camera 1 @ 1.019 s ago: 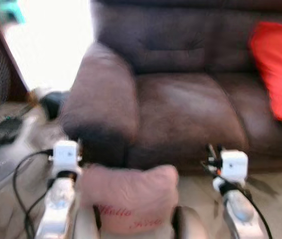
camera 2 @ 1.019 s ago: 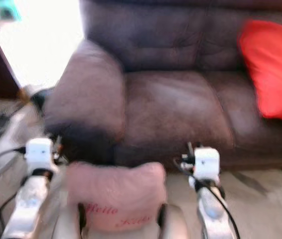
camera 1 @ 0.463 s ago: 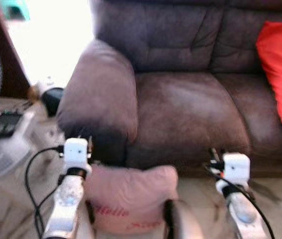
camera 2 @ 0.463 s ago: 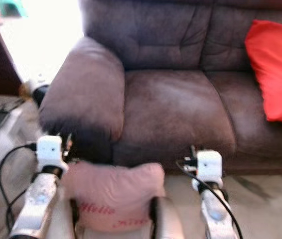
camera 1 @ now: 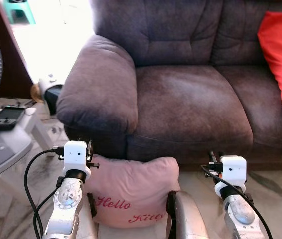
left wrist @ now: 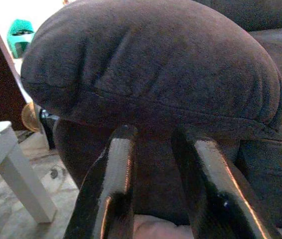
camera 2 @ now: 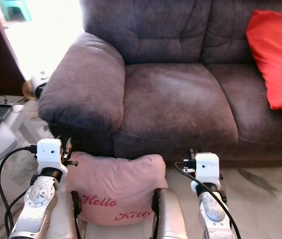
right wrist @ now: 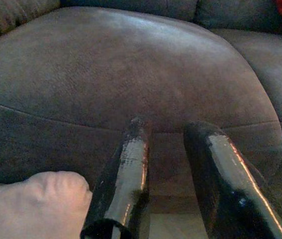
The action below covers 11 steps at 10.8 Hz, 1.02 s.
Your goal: Move the pillow to the sofa from floor
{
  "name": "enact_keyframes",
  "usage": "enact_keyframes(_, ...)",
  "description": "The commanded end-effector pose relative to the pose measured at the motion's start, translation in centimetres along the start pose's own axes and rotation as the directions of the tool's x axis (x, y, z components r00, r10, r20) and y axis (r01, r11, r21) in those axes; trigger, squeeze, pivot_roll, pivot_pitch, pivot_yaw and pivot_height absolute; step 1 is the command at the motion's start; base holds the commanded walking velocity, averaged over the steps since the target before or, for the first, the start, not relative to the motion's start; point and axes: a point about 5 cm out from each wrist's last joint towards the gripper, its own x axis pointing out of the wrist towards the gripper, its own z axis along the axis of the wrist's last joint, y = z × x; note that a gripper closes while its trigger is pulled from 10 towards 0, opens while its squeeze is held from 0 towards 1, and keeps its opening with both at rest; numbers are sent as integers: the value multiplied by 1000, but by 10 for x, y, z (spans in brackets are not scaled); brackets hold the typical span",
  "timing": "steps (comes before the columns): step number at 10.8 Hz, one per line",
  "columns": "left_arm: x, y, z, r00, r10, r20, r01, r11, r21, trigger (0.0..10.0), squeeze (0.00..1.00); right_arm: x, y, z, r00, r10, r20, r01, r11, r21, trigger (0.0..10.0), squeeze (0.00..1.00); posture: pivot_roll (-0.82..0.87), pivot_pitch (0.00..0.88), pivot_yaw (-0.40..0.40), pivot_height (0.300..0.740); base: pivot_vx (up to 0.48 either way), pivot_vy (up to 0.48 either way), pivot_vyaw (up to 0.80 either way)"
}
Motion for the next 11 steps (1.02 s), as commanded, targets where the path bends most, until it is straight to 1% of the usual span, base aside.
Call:
enact_keyframes(1,0,-2,-3,1000,-11,-20,11,1000,-9,10000,0,1,0,-1,1000,1,-13,-1,1000,2,10000,0,21,35,-71,476,0,0,0)
enact_keyframes(2,0,-2,-3,1000,-13,-21,13,1000,-8,10000,0,0,0,-1,1000,6,0,-6,1000,1,10000,0,22,35,-71,476,0,0,0)
enact_keyframes(4,-1,-2,-3,1000,-16,-24,16,1000,-10,10000,0,0,1,-1,1000,11,-11,-11,1000,-4,10000,0,22,36,-69,476,0,0,0)
enact_keyframes(5,-1,-2,-4,999,-17,-29,17,1000,-8,10000,0,2,-1,-7,998,-5,-65,5,1000,-2,10000,0,21,36,-69,476,0,0,0)
enact_keyframes(6,1,-2,-5,999,-18,-36,18,1000,-6,10000,0,8,-3,-15,987,-21,-158,20,1000,-9,10000,0,17,39,-67,476,0,0,0)
enact_keyframes(7,3,-4,-5,999,-21,-43,21,1000,-3,10000,0,18,4,-31,952,9,-306,-7,1000,7,10000,0,5,40,-62,476,0,0,0)
enact_keyframes(8,6,-6,-3,999,-24,-38,24,1000,-8,10000,0,35,11,-32,933,28,-359,3,996,87,10000,0,20,40,-63,476,0,0,0)
enact_keyframes(9,7,-6,-2,999,-23,-35,23,1000,-11,10000,0,50,19,-20,939,78,-334,-23,986,163,10000,0,24,36,-65,476,0,0,0)
enact_keyframes(10,7,-5,-3,999,-19,-39,18,1000,-12,10000,0,59,27,-11,941,130,-313,-72,979,192,10000,545,27,36,-66,476,0,0,0)
enact_keyframes(11,7,-5,-3,999,-16,-40,16,1000,-15,10000,0,65,28,-9,931,145,-334,-66,969,238,10000,1000,34,34,-71,476,0,0,0)
